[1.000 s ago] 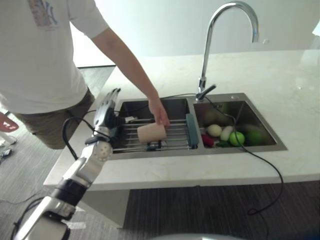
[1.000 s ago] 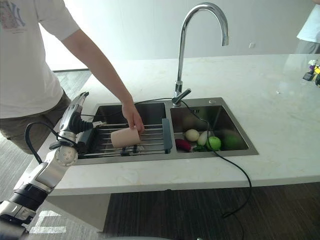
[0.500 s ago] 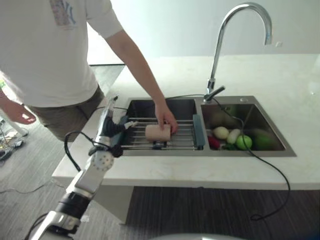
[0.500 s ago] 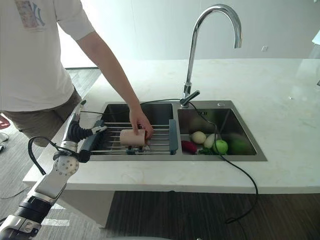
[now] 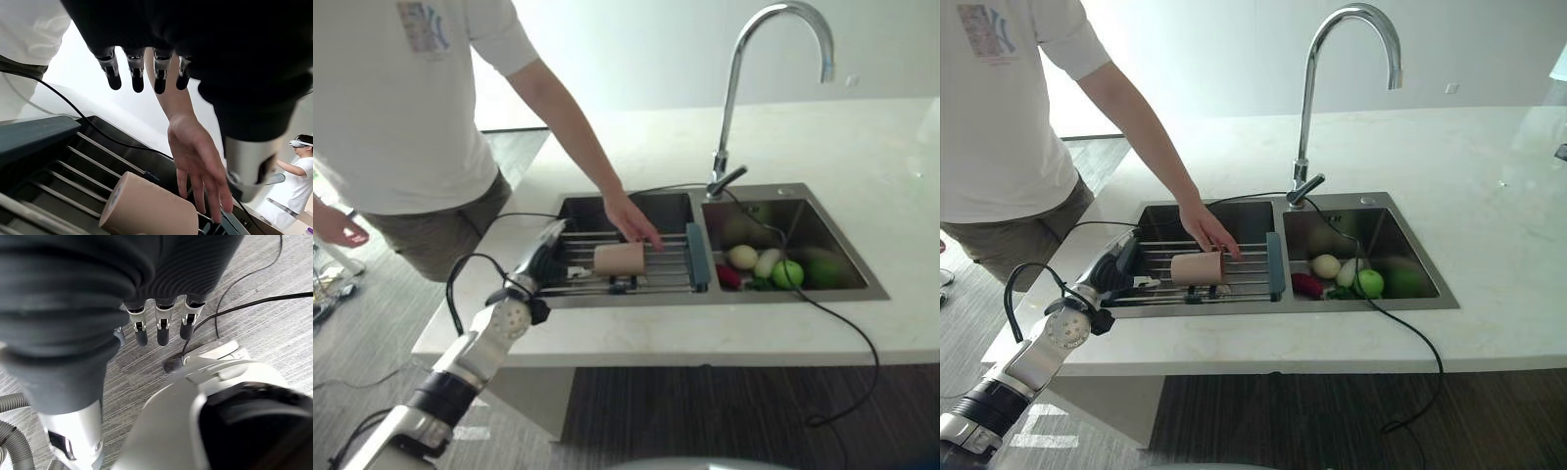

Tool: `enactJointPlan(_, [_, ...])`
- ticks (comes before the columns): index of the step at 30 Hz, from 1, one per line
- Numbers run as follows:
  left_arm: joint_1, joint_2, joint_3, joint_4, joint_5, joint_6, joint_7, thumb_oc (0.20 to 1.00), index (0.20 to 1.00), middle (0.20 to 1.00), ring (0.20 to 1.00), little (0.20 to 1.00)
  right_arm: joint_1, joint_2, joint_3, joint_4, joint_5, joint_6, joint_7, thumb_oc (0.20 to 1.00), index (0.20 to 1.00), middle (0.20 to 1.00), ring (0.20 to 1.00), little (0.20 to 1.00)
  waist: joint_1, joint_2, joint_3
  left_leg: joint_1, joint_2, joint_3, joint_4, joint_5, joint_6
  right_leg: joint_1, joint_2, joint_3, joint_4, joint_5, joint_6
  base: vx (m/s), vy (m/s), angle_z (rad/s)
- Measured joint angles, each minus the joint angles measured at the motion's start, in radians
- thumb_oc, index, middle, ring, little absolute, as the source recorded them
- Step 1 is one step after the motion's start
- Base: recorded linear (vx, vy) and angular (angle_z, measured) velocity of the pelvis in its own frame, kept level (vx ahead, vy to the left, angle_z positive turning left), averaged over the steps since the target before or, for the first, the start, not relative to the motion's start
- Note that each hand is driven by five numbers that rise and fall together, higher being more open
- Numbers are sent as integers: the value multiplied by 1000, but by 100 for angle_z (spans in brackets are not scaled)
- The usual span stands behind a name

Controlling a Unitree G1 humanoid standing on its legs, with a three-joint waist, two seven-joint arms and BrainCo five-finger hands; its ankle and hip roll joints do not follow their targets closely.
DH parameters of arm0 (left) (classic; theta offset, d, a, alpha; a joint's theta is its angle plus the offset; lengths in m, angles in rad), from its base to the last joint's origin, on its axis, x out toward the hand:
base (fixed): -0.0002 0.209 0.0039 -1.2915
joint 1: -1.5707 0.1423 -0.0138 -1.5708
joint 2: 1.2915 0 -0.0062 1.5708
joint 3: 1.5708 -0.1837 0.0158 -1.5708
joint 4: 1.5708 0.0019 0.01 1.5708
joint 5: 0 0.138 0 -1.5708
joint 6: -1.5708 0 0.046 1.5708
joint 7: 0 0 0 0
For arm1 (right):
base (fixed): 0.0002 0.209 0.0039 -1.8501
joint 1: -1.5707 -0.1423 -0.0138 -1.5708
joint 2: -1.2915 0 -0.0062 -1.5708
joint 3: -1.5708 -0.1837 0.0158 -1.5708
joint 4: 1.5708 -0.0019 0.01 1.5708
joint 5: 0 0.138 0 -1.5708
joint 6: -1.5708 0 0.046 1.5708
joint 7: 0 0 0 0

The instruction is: Place the dishes in the dishwasher.

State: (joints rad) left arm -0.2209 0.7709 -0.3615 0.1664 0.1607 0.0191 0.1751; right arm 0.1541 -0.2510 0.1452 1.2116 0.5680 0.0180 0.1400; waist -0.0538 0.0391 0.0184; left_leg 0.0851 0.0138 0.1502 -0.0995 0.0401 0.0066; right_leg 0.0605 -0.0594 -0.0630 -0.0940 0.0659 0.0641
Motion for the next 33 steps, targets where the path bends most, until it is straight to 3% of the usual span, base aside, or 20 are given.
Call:
enactJointPlan(4, [-53,67,-38,3,18,0,-54,1000,1000,1000,1000,1000,17,-31,-1,3,0,0,6,1000,1000,1000,1000,1000,-3,19,5,-20,-1,3,0,2,-2,-22,-1,3,0,3,4,-6,-3,-1])
enactJointPlan(10, [-105,82,-73,5,17,2,-97,1000,1000,1000,1000,1000,-7,-73,-1,3,1,-4,19,1000,1000,1000,1000,1000,-18,56,26,-51,-2,29,0,3,-1,-65,-1,29,0,8,8,-44,-1,-12])
enactJointPlan(16, [-144,84,-73,5,17,5,-118,1000,1000,1000,1000,1000,-25,-73,-1,-5,3,-5,20,1000,1000,1000,1000,1000,-25,76,97,-51,0,33,1,7,3,-68,1,32,0,9,6,-6,-6,-1])
enactJointPlan(33, [-430,138,-166,121,15,11,-97,1000,1000,1000,1000,1000,-163,-119,5,-75,44,-11,19,1000,1000,1000,1000,1000,-61,89,318,-158,-5,80,7,29,5,-191,0,82,6,59,2,-65,6,-8])
